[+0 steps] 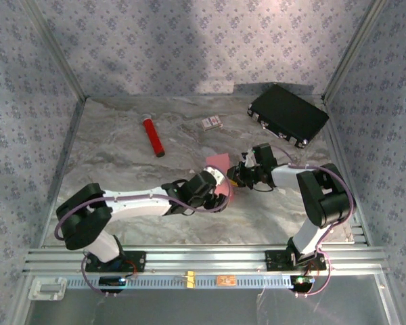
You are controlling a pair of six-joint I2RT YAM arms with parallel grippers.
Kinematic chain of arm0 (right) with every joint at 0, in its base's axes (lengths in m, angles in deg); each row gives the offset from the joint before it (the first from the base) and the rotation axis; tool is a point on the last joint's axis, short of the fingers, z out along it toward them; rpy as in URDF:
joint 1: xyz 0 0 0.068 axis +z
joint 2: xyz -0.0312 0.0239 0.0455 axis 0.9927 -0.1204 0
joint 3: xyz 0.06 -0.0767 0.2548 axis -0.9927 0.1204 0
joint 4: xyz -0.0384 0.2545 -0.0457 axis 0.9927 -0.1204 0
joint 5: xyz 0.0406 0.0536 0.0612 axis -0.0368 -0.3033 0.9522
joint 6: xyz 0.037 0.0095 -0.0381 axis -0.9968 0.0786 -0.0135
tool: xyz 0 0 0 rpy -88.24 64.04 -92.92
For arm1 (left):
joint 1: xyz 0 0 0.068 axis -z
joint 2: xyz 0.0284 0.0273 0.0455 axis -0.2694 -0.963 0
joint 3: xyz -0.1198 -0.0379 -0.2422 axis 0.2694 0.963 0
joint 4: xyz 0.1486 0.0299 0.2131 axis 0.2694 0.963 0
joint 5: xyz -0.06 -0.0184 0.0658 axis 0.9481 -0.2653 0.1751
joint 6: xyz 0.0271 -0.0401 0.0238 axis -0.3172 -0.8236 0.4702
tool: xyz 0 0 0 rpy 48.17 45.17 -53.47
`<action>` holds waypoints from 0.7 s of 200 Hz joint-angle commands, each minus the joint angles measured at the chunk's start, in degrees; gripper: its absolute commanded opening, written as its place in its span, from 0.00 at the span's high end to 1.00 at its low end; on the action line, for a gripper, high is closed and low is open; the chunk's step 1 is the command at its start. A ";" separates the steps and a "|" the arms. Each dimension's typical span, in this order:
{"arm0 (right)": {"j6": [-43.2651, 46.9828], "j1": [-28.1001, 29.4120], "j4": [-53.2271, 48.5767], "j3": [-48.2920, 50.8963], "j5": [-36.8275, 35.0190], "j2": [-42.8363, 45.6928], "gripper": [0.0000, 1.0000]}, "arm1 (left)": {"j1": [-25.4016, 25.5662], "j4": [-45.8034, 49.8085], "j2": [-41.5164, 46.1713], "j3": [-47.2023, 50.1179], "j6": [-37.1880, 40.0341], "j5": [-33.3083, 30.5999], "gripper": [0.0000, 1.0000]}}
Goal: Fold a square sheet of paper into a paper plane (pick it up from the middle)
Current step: Fold the triangle a second time at the center of the table.
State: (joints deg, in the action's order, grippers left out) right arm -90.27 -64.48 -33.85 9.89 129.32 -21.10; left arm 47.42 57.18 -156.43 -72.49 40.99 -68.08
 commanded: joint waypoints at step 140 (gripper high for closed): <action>1.10 -0.86 -2.92 -3.08 2.98 -1.52 0.82 | 7.57 12.56 -15.82 -16.54 17.06 -18.78 0.28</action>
State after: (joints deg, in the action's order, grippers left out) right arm -90.18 -64.98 -34.81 8.23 131.29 -21.95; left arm 54.63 66.99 -170.98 -86.94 56.38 -84.06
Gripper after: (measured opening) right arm 0.182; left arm 0.729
